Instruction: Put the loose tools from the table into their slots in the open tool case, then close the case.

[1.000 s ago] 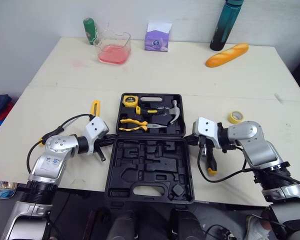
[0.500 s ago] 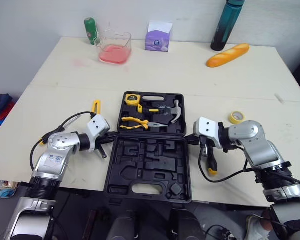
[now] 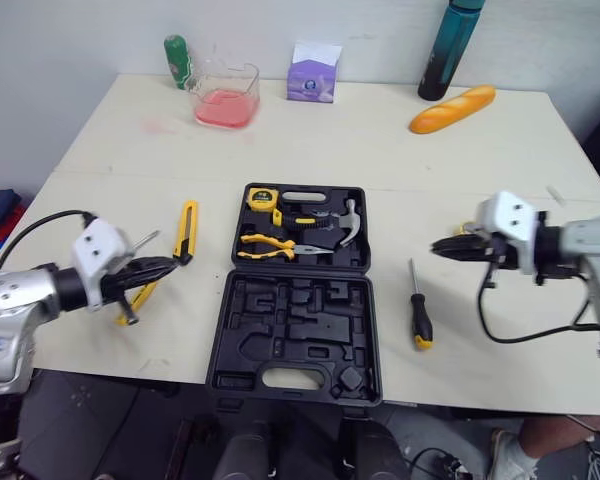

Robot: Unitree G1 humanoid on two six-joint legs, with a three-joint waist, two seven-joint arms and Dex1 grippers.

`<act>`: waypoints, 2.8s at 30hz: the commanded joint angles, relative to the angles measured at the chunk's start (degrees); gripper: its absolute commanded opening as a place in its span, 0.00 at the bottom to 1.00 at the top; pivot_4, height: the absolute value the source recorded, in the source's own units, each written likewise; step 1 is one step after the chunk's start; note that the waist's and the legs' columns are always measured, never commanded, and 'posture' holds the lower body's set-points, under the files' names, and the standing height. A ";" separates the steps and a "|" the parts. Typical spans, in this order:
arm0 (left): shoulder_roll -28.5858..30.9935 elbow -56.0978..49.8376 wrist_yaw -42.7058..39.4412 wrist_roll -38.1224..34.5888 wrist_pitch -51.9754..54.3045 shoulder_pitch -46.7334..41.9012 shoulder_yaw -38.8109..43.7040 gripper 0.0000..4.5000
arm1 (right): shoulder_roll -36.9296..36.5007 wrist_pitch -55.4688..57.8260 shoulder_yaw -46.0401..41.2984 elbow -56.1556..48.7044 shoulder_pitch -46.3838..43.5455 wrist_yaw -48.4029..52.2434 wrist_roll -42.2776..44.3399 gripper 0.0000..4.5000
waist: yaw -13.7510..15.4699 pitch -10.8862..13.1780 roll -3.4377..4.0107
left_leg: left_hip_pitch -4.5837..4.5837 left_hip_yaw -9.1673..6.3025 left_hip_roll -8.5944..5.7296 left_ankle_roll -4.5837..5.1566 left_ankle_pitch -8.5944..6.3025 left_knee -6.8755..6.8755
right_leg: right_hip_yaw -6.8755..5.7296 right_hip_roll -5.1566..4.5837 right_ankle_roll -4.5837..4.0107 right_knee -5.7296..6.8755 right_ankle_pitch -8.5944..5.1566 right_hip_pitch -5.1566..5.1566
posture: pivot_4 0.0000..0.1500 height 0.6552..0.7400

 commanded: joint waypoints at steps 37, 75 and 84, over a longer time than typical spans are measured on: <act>15.19 54.60 7.32 2.59 -24.12 8.09 24.08 1.00 | -6.91 -16.85 -21.02 24.23 16.47 -15.59 5.99 1.00 | -1.69 0.01 -0.02 | 0.26 0.78 0.25 0.06 -0.42 -0.16 | 0.69 0.11 0.05 -0.04 0.04 -0.29 | 1.00 1.00; 8.83 42.67 -1.30 5.05 -10.47 -8.30 -1.16 1.00 | 19.31 -6.63 -3.47 -24.29 14.22 -3.44 26.38 1.00 | -1.28 -0.07 -0.25 | 0.09 0.86 0.30 0.10 -0.49 0.08 | 0.76 0.26 0.04 0.12 0.05 -0.44 | 1.00 1.00; 7.04 41.02 1.12 7.09 -3.46 -13.26 -6.74 1.00 | 19.81 -7.59 -2.71 -25.01 14.12 -4.49 25.04 1.00 | -1.47 -0.07 -0.29 | 0.09 0.95 0.34 0.08 -0.49 0.12 | 0.84 0.33 0.04 0.15 0.05 -0.49 | 1.00 1.00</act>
